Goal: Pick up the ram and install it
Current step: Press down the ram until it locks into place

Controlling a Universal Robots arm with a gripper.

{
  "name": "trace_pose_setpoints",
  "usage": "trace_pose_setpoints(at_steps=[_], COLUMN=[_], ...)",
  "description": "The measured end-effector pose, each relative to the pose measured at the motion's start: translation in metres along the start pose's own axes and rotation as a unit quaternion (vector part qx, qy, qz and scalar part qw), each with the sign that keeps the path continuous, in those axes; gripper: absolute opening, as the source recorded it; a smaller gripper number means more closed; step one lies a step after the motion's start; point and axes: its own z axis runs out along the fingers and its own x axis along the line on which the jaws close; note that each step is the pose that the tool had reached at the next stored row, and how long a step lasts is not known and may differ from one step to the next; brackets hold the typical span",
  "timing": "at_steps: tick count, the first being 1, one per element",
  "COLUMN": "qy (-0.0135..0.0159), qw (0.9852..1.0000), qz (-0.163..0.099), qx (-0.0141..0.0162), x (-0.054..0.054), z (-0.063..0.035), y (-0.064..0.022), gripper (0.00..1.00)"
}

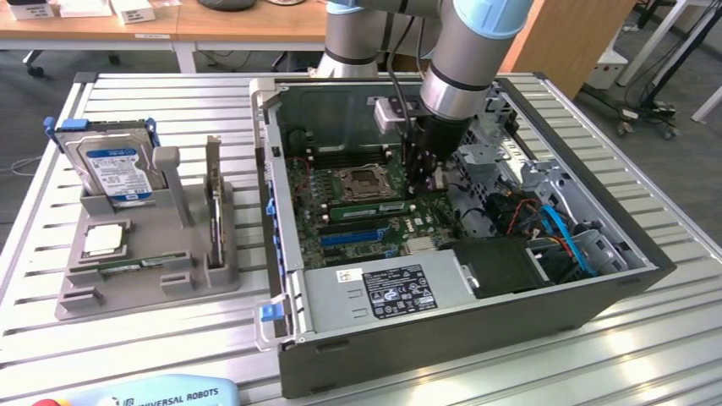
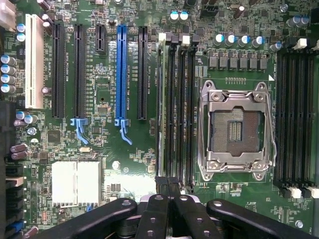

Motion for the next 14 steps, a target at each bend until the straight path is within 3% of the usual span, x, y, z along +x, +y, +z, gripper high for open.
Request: trace_pose_setpoints(at_steps=[3, 14], qy=[-0.0017, -0.0019], qw=[1.0000, 1.0000], qz=[0.000, 0.000], qx=[0.0000, 0.0000], x=[0.0000, 0.0002], z=[0.0019, 0.0049], y=[-0.0001, -0.0003], gripper=[0.10, 0.10])
